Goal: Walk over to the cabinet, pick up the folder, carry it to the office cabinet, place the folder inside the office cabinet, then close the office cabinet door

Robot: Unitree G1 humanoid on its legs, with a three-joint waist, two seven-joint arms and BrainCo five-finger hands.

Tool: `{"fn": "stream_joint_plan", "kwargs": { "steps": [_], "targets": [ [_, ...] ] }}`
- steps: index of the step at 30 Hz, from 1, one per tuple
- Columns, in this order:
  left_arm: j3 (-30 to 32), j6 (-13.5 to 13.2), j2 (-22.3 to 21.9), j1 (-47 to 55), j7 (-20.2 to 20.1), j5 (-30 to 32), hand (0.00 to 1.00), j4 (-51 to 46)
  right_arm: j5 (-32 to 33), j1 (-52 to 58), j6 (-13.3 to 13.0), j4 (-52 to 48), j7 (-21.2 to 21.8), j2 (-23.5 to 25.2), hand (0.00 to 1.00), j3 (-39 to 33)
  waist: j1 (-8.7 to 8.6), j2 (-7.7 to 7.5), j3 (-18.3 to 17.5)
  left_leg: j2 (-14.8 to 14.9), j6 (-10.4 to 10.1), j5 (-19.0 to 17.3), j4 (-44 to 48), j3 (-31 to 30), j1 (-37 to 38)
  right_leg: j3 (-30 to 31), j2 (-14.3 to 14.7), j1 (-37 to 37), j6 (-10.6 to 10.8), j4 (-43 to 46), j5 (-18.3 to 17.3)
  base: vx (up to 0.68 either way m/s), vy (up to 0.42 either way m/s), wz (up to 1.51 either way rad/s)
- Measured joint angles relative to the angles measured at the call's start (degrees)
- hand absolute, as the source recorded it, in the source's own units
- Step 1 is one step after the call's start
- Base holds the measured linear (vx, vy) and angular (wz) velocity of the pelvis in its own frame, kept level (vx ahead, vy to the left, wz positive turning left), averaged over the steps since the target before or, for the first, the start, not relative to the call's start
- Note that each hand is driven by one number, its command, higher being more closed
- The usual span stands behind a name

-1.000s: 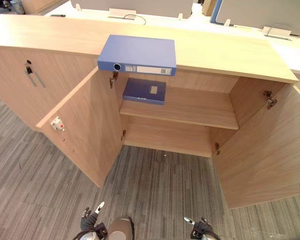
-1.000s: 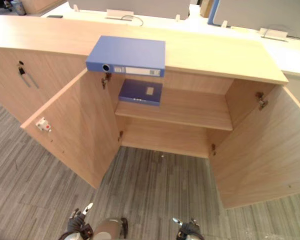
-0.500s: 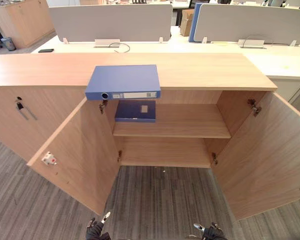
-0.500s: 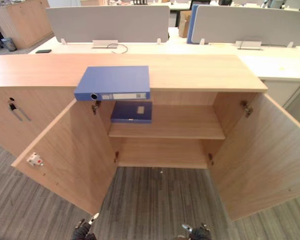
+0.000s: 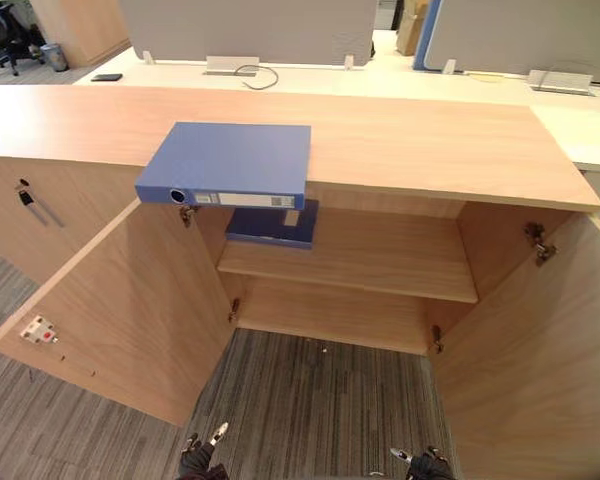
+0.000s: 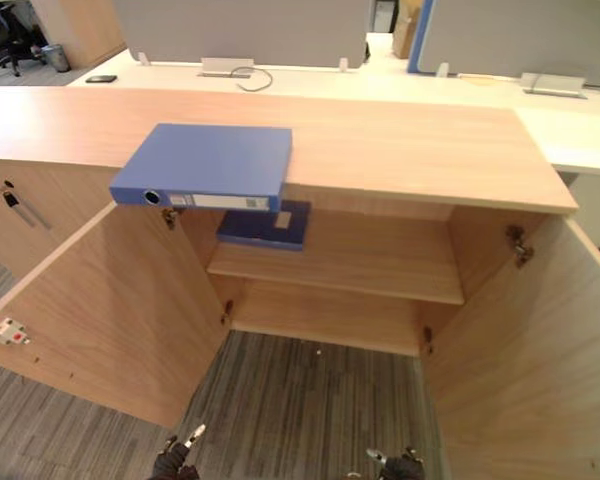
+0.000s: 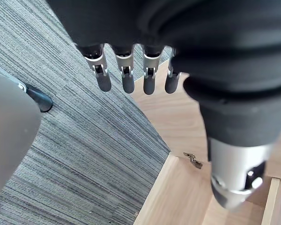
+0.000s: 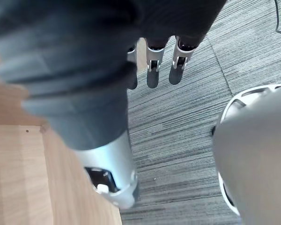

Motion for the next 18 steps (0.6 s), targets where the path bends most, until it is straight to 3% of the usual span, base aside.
{"fn": "stream_joint_plan", "kwargs": {
  "steps": [3, 4, 5, 7, 9, 10, 11, 12, 14, 17, 18],
  "targets": [
    [0.00, 0.01, 0.97, -0.29, -0.48, -1.03, 0.00, -1.42, 0.01, -0.73, -0.05, -0.04, 0.10, 0.98, 0.00, 0.05, 0.35, -1.41, 0.96, 0.77, -1.48, -1.97, 15.86, 1.64, -6.26, -0.05, 0.73, 3.45, -0.40, -3.47, 0.83, 0.11, 0.000, -0.03],
    [-0.06, 0.12, 1.23, -0.20, -0.94, -1.66, 0.00, -1.98, 0.02, -0.66, -0.08, -0.04, 0.12, 1.31, 0.00, 0.09, 0.73, -1.62, 1.15, 2.32, -1.03, -1.59, 26.04, 4.13, -9.15, 0.09, 1.46, 6.54, -0.47, -5.20, 0.89, 0.08, 0.004, -0.13],
    [-0.18, 0.13, 1.24, -0.20, -1.13, -1.81, 0.00, -1.96, 0.04, -0.65, -0.10, -0.03, 0.12, 1.31, 0.00, 0.10, 0.85, -1.73, 1.24, 3.22, -0.83, -1.86, 29.57, 5.33, -10.04, 0.23, 1.58, 7.66, -0.47, -5.79, 0.89, 0.13, 0.017, -0.17],
    [-0.96, 0.02, 1.50, -0.20, -1.46, -2.64, 0.00, -2.15, 0.07, -0.93, -0.11, 0.49, 0.11, 1.25, 0.00, 0.08, 0.95, -1.64, 1.44, 4.59, 0.46, -6.58, 36.34, 10.30, -13.76, 1.20, 0.98, 10.30, -0.48, -6.91, 0.88, 0.16, 0.084, -0.22],
    [-1.88, -0.13, 2.07, -0.41, -1.52, -3.57, 0.00, -2.78, 0.37, -1.99, -0.12, 1.60, 0.10, 1.04, 0.00, 0.06, 1.20, -1.72, 2.31, 3.50, 1.11, -8.45, 34.72, 11.74, -16.11, 2.33, -0.40, 10.85, -0.46, -6.71, 0.89, 0.11, 0.156, -0.28],
    [-2.89, -0.20, 2.03, -0.65, -1.54, -4.07, 0.00, -2.92, 0.73, -2.23, -0.12, 1.77, 0.09, 0.78, 0.00, 0.07, 1.31, -1.53, 2.64, 1.92, 1.42, -8.13, 29.42, 11.44, -17.66, 3.18, -1.49, 10.93, -0.11, -6.56, 0.83, 0.12, 0.259, -0.33],
    [-4.15, -0.22, 1.89, -0.53, -1.59, -4.22, 0.00, -3.13, 0.92, -2.16, -0.17, 1.63, 0.11, 0.28, 0.00, 0.15, 1.31, -0.47, 2.51, 0.44, 2.07, -3.76, 19.83, 10.09, -17.90, 4.06, -1.53, 10.88, 1.13, -6.57, 0.61, 0.12, 0.278, -0.30],
    [-4.75, -0.23, 1.81, -0.53, -1.73, -4.49, 0.00, -3.08, 0.92, -2.24, -0.25, 1.67, 0.12, -0.35, 0.00, 0.14, 1.40, 0.45, 2.57, -0.10, 2.55, -0.29, 16.88, 8.58, -17.99, 4.92, -1.09, 10.80, 2.53, -6.62, 0.40, 0.12, 0.262, -0.18],
    [-6.38, -0.24, 4.25, -0.97, -2.44, -5.27, 0.00, -3.23, 0.99, -1.86, -0.03, 2.18, 0.18, 1.18, 0.00, 0.68, 1.37, -2.83, 2.79, -4.29, 3.87, 1.09, 12.46, 8.95, -16.14, 7.67, -3.71, 10.22, 3.18, -7.84, 0.17, 0.14, 0.224, 0.18],
    [-9.20, 0.16, 4.96, -1.24, -2.88, -7.20, 0.00, -3.38, 0.81, -2.45, 0.08, 2.37, 0.75, 1.30, 0.00, 1.15, 1.41, -3.46, 2.48, -7.93, 5.75, 2.49, 8.77, 10.21, -14.58, 8.70, -6.84, 10.02, 2.82, -8.17, 0.47, 0.12, 0.173, 0.10],
    [-13.32, 0.21, 6.17, -1.06, -3.76, -7.49, 0.00, -4.00, 0.73, -3.45, 0.07, 2.27, 1.04, 1.59, 0.00, 2.55, 1.53, -3.48, 2.39, -8.78, 6.01, 4.01, 5.18, 11.18, -12.32, 9.73, -7.54, 10.10, 2.86, -8.44, 1.44, 0.07, 0.062, -0.22]
  ]
}}
